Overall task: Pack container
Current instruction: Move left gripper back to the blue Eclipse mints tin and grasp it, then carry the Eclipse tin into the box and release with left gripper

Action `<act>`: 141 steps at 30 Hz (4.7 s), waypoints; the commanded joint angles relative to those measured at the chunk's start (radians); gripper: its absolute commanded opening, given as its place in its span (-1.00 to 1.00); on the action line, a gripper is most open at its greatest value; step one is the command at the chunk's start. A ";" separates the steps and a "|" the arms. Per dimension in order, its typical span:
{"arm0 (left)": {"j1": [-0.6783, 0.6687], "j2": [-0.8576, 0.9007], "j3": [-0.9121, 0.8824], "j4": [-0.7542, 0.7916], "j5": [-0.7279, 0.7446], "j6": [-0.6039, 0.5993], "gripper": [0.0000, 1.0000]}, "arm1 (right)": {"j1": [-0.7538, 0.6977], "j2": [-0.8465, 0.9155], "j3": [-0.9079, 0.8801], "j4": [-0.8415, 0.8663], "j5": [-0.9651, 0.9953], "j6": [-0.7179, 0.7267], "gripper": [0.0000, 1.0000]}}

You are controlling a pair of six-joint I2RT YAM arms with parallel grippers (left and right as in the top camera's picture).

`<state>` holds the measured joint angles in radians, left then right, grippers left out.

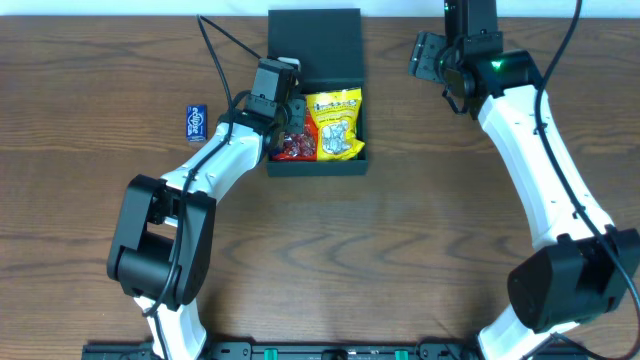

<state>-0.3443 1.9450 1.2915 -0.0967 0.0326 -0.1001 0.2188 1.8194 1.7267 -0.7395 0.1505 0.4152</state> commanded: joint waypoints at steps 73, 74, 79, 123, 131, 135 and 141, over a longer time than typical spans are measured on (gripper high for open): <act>0.403 0.130 0.003 -0.124 -0.002 0.190 0.25 | -0.009 0.003 0.006 -0.035 0.002 -0.012 0.49; 0.403 0.130 0.003 -0.119 -0.002 0.190 0.24 | -0.009 0.003 0.006 -0.035 0.002 -0.012 0.48; 0.404 0.135 0.003 -0.111 -0.007 0.190 0.18 | -0.009 0.003 0.006 -0.035 0.002 -0.012 0.49; -0.052 -0.167 0.071 -0.192 0.063 -0.031 -0.88 | -0.064 0.003 0.006 -0.035 -0.001 -0.012 0.54; -0.114 -0.144 0.071 -0.258 -0.042 -0.115 -0.88 | -0.064 0.003 0.006 -0.035 -0.001 -0.012 0.56; -0.115 -0.140 0.071 -0.274 -0.032 -0.160 -0.88 | -0.064 0.003 0.006 -0.035 -0.001 -0.013 0.57; -0.114 -0.140 0.071 -0.272 -0.032 -0.163 -0.41 | -0.064 0.003 0.006 -0.035 0.000 -0.013 0.59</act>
<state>-0.4603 1.7962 1.3487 -0.3691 0.0185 -0.2398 0.1608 1.8194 1.7267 -0.7734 0.1497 0.4152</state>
